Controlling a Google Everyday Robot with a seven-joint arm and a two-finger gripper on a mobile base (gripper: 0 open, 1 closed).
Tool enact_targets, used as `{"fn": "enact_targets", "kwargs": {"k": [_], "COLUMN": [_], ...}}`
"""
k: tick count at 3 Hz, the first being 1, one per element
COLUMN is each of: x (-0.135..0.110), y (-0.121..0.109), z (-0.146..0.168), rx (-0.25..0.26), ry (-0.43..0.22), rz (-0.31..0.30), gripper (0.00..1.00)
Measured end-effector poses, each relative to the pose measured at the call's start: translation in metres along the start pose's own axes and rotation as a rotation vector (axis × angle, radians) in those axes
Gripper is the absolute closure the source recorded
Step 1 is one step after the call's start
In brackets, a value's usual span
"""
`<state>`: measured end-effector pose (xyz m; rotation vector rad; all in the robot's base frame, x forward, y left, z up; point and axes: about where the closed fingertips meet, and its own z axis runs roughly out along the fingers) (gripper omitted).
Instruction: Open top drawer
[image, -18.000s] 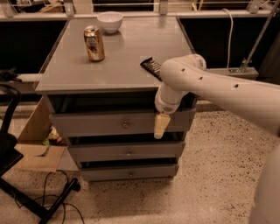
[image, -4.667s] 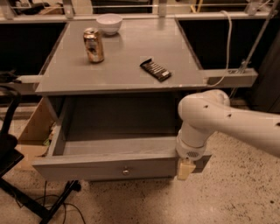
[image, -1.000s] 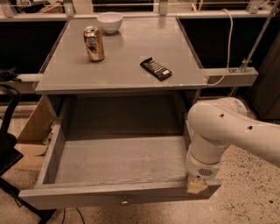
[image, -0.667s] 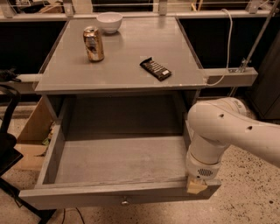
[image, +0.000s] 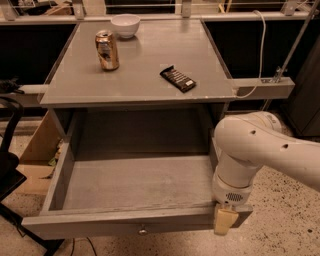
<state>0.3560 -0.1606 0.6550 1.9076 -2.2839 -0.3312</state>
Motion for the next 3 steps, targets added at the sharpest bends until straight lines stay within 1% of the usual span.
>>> {"fn": "enact_targets", "kwargs": {"k": [1, 2, 3], "x": [0.002, 0.015, 0.037], "y": [0.000, 0.014, 0.033], "z": [-0.024, -0.097, -0.175], "rx": [0.030, 0.109, 0.206], "ry": [-0.021, -0.087, -0.173], "rz": [-0.027, -0.079, -0.138], "gripper": [0.00, 0.00, 0.00]}}
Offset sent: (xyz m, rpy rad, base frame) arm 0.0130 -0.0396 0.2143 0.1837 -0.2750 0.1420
